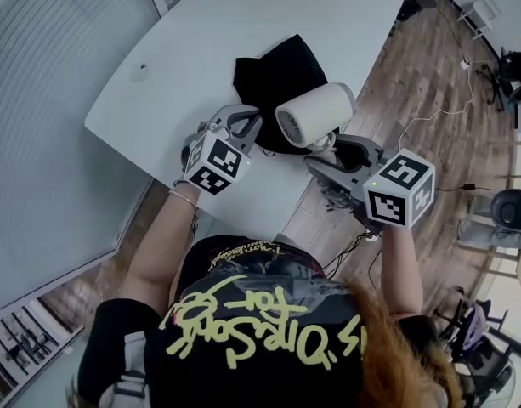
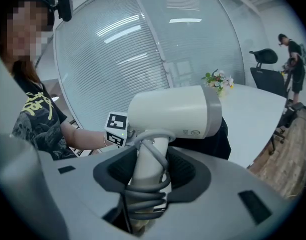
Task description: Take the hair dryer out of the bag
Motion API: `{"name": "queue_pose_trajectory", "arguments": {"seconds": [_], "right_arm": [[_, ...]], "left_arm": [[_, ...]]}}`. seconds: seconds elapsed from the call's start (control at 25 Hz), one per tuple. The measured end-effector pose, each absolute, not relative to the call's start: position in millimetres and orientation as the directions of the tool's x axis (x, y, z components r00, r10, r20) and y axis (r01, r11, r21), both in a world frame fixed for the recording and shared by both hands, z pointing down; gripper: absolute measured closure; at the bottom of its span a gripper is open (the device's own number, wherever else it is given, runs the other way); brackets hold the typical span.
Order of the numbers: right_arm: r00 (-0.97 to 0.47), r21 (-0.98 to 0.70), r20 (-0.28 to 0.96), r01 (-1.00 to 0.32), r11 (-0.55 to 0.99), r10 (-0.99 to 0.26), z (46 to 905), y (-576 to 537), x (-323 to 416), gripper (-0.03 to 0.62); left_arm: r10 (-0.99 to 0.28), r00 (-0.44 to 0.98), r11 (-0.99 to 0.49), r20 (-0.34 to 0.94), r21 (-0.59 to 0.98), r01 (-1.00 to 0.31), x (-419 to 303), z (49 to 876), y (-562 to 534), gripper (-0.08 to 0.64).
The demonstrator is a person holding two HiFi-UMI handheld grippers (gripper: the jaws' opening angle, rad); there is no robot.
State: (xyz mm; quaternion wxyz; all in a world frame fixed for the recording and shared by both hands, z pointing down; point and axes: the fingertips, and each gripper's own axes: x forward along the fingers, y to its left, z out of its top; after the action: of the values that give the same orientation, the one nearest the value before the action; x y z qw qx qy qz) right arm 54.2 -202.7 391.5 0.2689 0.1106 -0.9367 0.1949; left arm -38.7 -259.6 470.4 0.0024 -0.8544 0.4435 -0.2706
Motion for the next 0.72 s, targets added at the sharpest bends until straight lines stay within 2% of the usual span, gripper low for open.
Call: {"name": "queue_pose_trajectory", "arguments": {"seconds": [0.16, 0.52, 0.72], "right_arm": [[-0.831, -0.334, 0.541, -0.356, 0.873, -0.132, 394, -225, 39, 0.405], [-0.784, -0.298, 0.589, -0.438, 0.848, -0.197, 420, -245, 27, 0.405], [-0.774, -0.320, 0.599, -0.465, 0.825, -0.204, 417, -256, 22, 0.403]], "left_arm": [[-0.709, 0.536, -0.663, 0.459, -0.173, -0.728, -34, 469, -260, 0.557], [-0.615, 0.620, -0.755, 0.488, -0.135, -0.642, -16, 481, -238, 0.557], [-0.577, 0.652, -0.770, 0.493, -0.060, -0.635, -10, 468, -236, 0.557]]}}
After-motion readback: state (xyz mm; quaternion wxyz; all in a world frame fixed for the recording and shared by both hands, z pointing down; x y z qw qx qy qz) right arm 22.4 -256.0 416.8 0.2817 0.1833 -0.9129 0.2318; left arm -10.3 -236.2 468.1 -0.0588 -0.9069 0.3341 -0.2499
